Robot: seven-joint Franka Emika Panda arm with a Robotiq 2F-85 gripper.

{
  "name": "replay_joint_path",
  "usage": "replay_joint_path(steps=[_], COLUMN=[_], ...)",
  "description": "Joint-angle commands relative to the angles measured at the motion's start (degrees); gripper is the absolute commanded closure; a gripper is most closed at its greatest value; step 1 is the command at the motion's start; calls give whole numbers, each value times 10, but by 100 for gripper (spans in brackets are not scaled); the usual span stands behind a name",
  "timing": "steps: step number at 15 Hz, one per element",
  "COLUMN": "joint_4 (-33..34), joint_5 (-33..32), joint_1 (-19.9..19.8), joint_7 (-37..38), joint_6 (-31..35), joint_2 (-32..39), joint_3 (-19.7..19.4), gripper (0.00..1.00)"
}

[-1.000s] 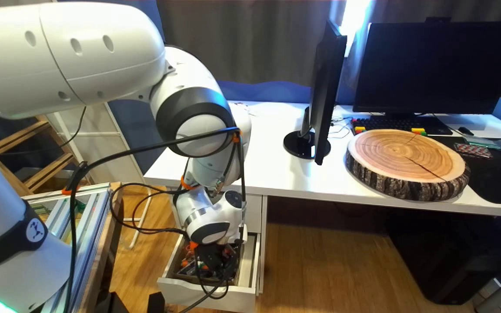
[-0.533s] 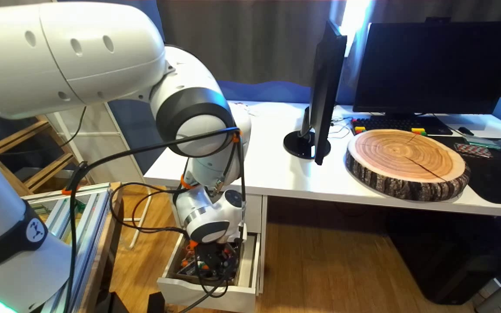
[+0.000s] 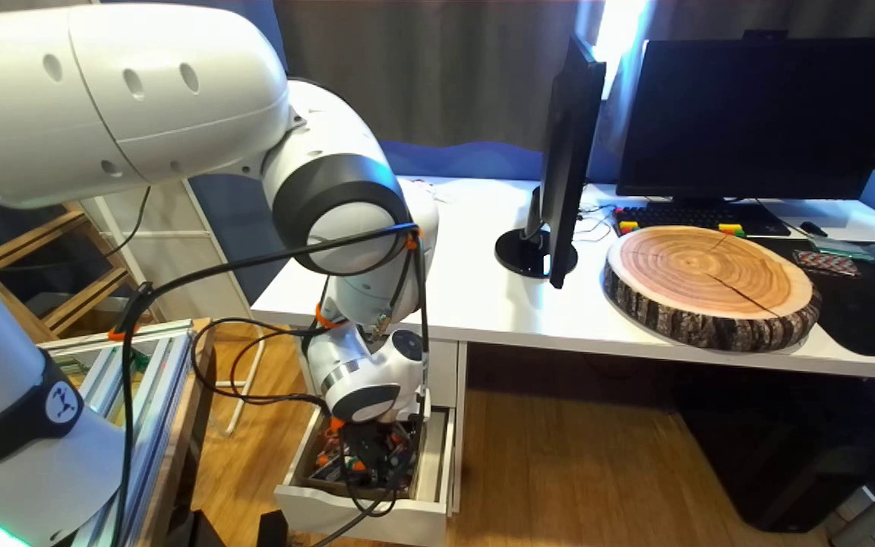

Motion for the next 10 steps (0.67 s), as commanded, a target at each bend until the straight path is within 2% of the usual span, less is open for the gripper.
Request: replay_joint_path(steps=[1, 6, 7, 8, 9, 10], joint_4=[-6, -14, -14, -12, -9, -11], joint_5=[-3, 1, 1, 1, 5, 1], joint_1=[-5, 7, 9, 14, 29, 28], joint_7=[11, 26, 28, 31, 42, 39], joint_6=[9, 33, 36, 41, 51, 55], joint_2=[1, 0, 1, 1, 1, 1], joint_3=[5, -8, -9, -10, -17, -14], gripper=[100, 100, 74, 72, 67, 59])
